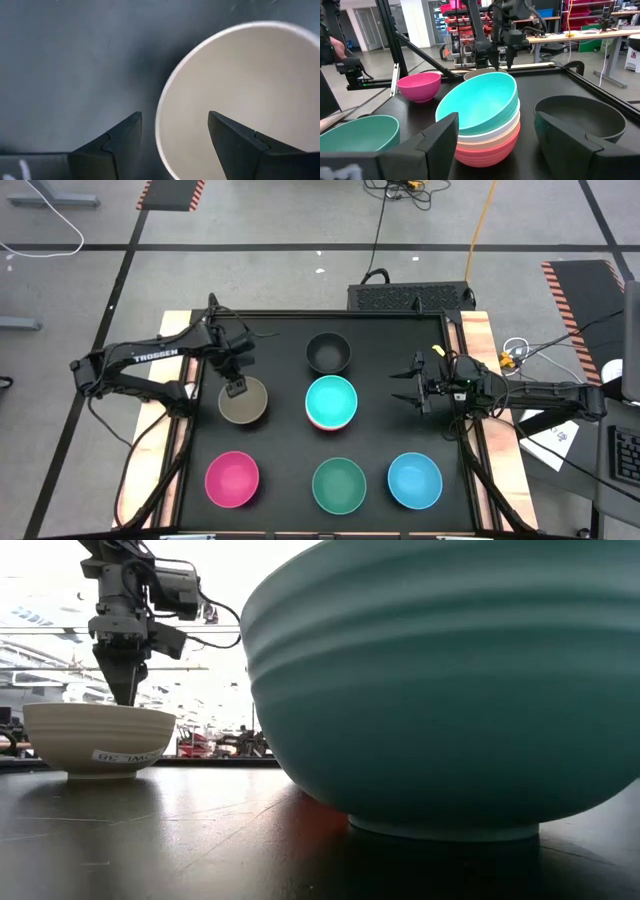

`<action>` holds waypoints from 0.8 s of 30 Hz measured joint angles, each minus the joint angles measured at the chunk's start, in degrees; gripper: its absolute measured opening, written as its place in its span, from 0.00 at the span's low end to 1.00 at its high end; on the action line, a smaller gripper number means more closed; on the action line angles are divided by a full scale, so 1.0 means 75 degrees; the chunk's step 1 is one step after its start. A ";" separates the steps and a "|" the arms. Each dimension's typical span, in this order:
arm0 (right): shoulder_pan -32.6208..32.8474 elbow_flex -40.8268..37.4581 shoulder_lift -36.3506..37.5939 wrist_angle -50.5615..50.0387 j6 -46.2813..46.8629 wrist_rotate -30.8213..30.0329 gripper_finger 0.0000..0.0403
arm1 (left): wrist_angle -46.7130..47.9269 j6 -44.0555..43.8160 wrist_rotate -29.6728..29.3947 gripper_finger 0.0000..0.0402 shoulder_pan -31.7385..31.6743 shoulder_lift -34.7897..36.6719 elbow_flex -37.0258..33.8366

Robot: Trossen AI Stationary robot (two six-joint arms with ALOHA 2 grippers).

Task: Nest bowls inside each other
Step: Stack the gray bowl on the light blue bowl

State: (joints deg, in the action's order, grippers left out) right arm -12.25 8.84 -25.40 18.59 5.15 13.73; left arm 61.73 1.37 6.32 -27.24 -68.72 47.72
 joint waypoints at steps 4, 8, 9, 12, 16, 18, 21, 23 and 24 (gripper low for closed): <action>-0.0002 0.0000 -0.0001 -0.0010 0.0012 -0.0002 0.62 | -0.0307 0.0064 0.0325 0.58 -0.0006 -0.0355 -0.0324; 0.0000 0.0000 -0.0001 -0.0020 0.0018 -0.0002 0.62 | -0.0320 0.0064 0.0352 0.58 0.0002 -0.0645 -0.0302; 0.0000 0.0000 -0.0001 -0.0020 0.0020 -0.0005 0.62 | -0.0320 0.0064 0.0352 0.58 0.0002 -0.0690 -0.0302; -0.0001 0.0000 -0.0001 -0.0052 0.0020 -0.0003 0.62 | -0.0331 0.0064 0.0503 0.58 0.0000 -0.0697 -0.0302; 0.0000 0.0000 -0.0001 -0.0058 0.0020 -0.0005 0.62 | -0.0455 0.0095 0.1043 0.54 0.0003 -0.0697 -0.0300; -0.0001 0.0000 -0.0001 -0.0058 0.0020 -0.0005 0.62 | -0.0499 0.0146 0.1182 0.44 0.0006 -0.0697 -0.0301; 0.0000 0.0000 0.0002 -0.0058 0.0021 -0.0005 0.62 | -0.0516 0.0149 0.1210 0.19 0.0006 -0.0697 -0.0302; -0.0002 0.0000 -0.0001 -0.0058 0.0020 -0.0005 0.62 | -0.0522 0.0152 0.1183 0.06 0.0006 -0.0697 -0.0300; 0.0000 0.0000 -0.0001 -0.0058 0.0020 -0.0005 0.62 | -0.0507 0.0091 0.1096 0.04 0.0018 -0.0697 -0.0302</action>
State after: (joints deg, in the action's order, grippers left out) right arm -12.25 8.84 -25.41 18.15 5.30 13.69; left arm 57.93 2.05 14.54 -27.11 -73.95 45.45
